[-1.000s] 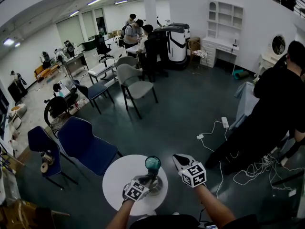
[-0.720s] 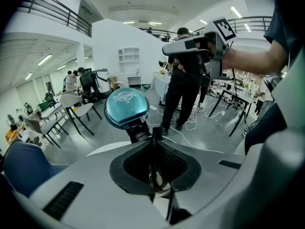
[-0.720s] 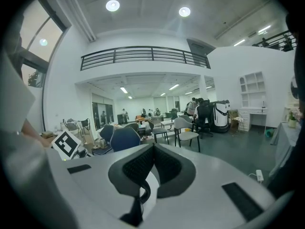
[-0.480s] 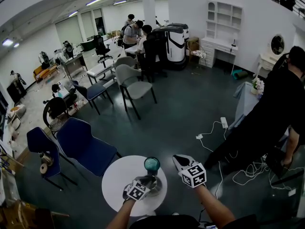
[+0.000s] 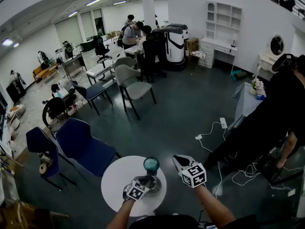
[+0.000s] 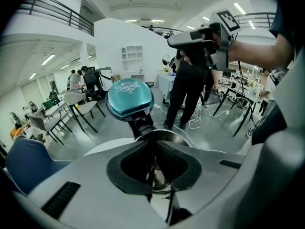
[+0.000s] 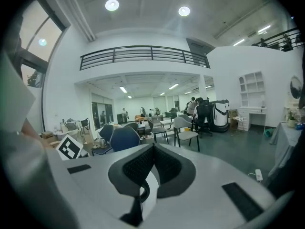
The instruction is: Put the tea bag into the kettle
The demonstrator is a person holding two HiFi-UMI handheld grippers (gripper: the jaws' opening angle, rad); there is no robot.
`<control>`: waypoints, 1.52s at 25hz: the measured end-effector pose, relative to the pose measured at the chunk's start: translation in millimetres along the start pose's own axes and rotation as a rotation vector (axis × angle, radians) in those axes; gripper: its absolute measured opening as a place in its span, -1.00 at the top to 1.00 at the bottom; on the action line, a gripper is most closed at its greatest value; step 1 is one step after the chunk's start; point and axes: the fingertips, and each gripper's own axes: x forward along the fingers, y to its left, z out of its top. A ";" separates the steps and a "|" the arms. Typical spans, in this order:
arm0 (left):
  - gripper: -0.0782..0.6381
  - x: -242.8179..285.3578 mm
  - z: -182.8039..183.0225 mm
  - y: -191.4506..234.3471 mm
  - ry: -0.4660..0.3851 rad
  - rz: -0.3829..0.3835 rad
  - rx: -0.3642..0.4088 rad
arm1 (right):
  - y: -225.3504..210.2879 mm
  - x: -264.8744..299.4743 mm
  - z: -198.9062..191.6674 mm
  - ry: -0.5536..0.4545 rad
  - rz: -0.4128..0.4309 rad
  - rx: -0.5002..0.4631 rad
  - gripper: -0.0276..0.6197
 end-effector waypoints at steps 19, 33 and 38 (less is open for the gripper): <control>0.56 -47.1 45.4 -3.9 -0.187 0.057 -0.132 | 21.3 -16.7 4.9 -0.013 0.060 -0.035 0.86; 0.72 -101.7 118.6 -35.8 -0.463 0.127 -0.222 | 31.0 -48.6 -11.3 -0.016 0.142 -0.079 0.86; 0.73 -110.6 132.1 -50.9 -0.519 0.157 -0.204 | 27.2 -53.0 -15.1 -0.028 0.169 -0.087 0.86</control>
